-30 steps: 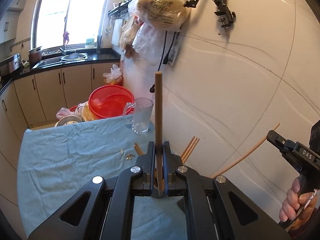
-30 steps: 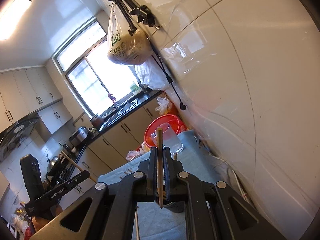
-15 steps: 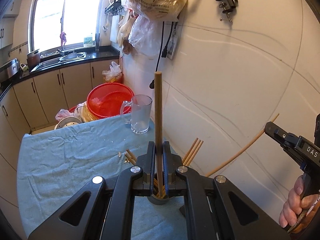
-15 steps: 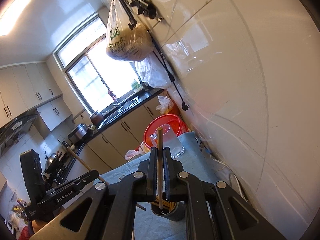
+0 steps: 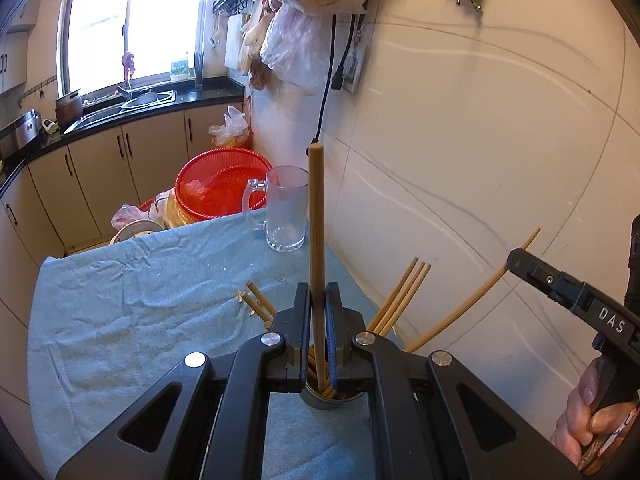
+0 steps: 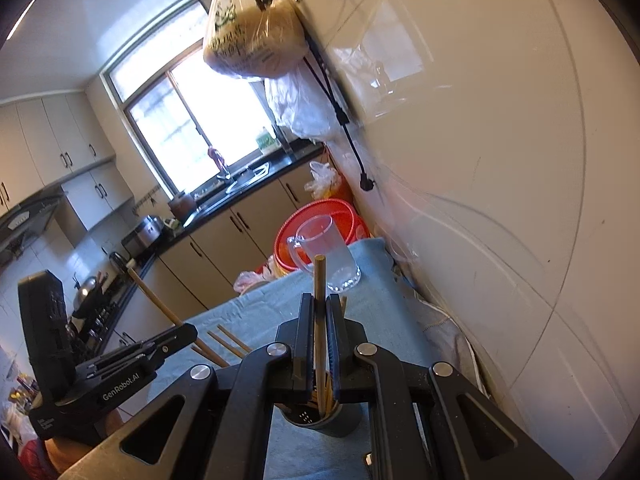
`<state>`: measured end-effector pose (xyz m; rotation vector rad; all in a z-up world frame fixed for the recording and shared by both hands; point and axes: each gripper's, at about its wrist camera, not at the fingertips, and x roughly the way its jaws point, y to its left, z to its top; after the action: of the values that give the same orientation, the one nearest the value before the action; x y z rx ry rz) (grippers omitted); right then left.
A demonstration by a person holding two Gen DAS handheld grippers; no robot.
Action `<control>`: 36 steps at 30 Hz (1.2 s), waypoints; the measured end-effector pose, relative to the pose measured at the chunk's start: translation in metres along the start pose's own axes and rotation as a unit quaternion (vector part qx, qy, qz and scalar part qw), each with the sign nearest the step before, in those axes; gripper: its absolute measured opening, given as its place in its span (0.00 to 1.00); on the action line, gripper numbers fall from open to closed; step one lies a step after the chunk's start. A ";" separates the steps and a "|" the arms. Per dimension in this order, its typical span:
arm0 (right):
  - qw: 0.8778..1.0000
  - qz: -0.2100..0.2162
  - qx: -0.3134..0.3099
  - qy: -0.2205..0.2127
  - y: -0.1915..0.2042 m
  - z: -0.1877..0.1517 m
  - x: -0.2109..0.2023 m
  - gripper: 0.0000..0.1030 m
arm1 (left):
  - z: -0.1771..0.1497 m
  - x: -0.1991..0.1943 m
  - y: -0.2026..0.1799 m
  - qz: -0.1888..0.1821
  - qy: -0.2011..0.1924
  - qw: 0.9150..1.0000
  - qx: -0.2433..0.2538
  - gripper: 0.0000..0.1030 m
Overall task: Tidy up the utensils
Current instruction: 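Lower both chopsticks into the black cup and open both tools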
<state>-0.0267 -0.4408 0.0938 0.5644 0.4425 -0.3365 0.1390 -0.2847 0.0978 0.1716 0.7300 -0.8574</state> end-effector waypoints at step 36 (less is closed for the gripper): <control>0.997 -0.014 0.000 0.070 -0.009 -0.028 0.053 0.06 | -0.028 0.038 -0.001 0.034 0.040 0.998 0.026 0.08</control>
<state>0.0063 -0.4421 0.0428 0.5840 0.5866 -0.3247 0.1396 -0.2974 0.0521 0.2767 0.7724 -0.8088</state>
